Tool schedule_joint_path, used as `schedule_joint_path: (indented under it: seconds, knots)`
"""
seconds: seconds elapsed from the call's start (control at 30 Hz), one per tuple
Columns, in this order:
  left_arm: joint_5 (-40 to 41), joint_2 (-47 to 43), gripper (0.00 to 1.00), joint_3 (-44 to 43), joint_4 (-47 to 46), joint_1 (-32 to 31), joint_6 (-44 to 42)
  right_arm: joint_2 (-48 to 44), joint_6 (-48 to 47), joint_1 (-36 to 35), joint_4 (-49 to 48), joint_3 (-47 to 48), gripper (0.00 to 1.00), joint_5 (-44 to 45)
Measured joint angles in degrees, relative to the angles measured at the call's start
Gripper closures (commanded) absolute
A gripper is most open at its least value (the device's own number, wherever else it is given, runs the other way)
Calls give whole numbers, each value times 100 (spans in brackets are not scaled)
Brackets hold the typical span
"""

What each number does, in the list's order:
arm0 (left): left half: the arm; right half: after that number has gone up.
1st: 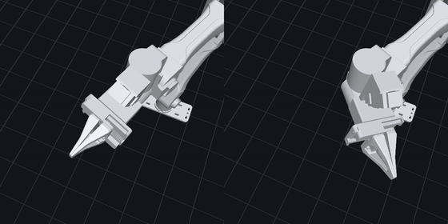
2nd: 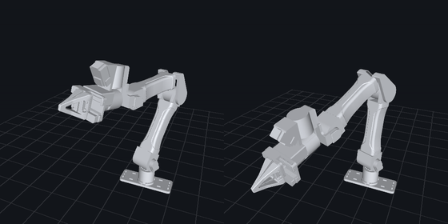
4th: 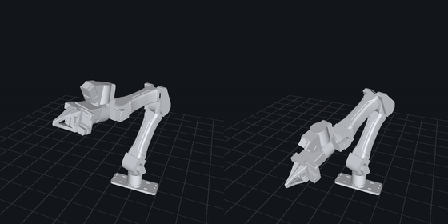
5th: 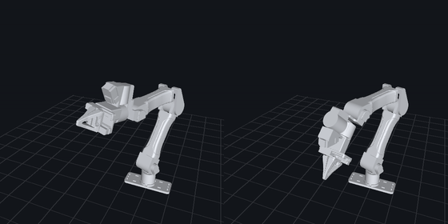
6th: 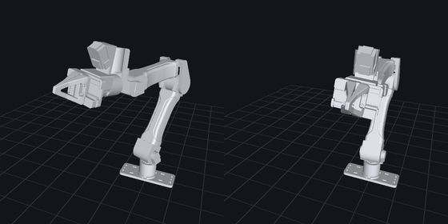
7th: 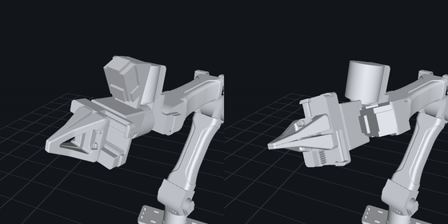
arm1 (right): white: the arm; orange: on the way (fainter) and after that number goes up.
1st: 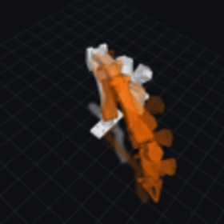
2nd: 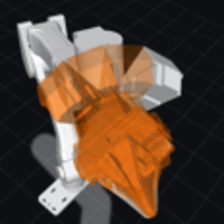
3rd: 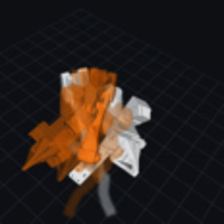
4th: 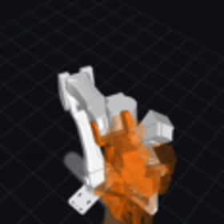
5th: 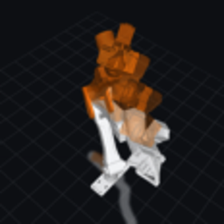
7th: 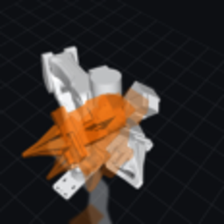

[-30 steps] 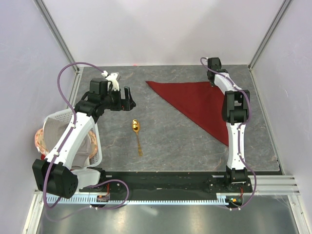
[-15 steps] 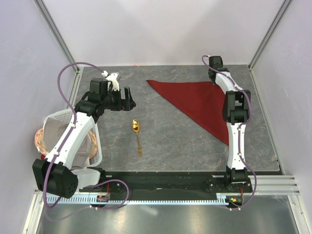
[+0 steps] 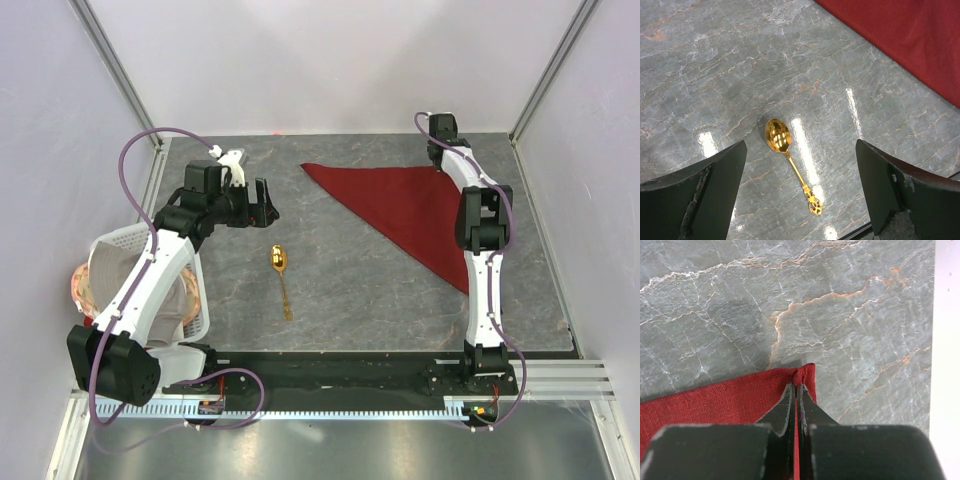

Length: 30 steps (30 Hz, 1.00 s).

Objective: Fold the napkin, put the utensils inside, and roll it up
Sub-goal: Fold the napkin

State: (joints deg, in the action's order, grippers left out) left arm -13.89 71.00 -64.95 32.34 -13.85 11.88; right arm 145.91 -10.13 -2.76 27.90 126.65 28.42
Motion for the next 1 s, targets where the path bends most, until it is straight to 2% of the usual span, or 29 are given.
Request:
schedule_joint_path:
  seconds: [0.27, 0.37, 0.57, 0.73, 0.87, 1.0]
  knots:
    - [-20, 2, 3, 0, 0, 0, 0, 131, 2, 0, -20, 98, 33, 70]
    - [-20, 7, 3, 0, 0, 0, 0, 111, -42, 9, -92, 111, 24, 127]
    - [-20, 9, 3, 0, 0, 0, 0, 31, -50, 39, -155, 66, 16, 61]
    - [-17, 9, 4, 0, 0, 0, 0, -407, 22, 37, -199, -413, 16, -61]
    - [9, -24, 4, 11, -17, 0, 0, -1349, 332, 31, -398, -1375, 18, -345]
    - [87, -289, 4, 140, -151, 0, 0, -2935, 1014, 7, -885, -3049, 20, -1003]
